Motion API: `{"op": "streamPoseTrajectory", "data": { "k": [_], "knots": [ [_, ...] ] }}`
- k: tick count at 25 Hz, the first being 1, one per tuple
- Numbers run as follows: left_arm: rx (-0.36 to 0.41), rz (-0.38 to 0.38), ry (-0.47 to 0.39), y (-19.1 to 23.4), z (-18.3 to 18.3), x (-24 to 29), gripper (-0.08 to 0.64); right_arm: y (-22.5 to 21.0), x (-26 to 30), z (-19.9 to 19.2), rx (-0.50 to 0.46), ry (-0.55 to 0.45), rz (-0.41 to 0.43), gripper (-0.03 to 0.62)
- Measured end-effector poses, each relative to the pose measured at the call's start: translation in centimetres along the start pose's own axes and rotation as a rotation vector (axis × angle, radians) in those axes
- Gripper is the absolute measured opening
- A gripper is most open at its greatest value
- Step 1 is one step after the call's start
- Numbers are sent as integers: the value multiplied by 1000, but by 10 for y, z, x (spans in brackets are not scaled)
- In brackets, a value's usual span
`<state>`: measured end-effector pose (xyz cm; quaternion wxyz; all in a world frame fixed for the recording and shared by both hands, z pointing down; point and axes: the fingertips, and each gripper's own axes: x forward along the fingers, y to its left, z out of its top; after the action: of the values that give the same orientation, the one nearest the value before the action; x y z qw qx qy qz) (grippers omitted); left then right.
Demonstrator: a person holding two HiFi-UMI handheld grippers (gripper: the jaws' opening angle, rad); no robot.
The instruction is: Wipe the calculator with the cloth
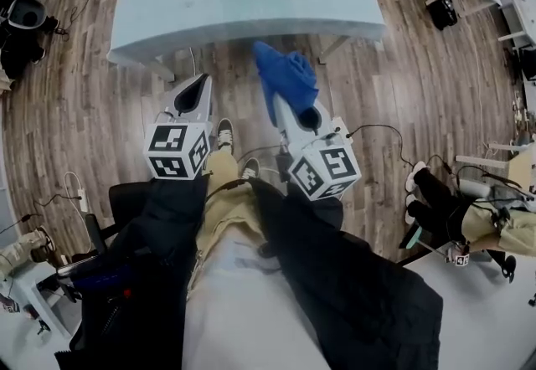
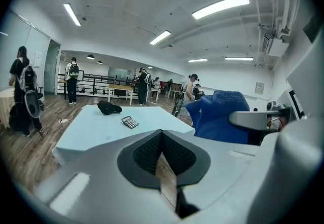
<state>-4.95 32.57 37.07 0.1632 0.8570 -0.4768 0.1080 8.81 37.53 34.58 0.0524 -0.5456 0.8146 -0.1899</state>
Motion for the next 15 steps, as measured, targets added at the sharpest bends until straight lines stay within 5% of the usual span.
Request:
{"op": "streamPoseTrajectory", "data": {
  "k": [15],
  "knots": [
    [-50, -96, -17, 95, 69, 132, 2, -27, 152, 40, -55, 38, -68, 91]
  ]
}}
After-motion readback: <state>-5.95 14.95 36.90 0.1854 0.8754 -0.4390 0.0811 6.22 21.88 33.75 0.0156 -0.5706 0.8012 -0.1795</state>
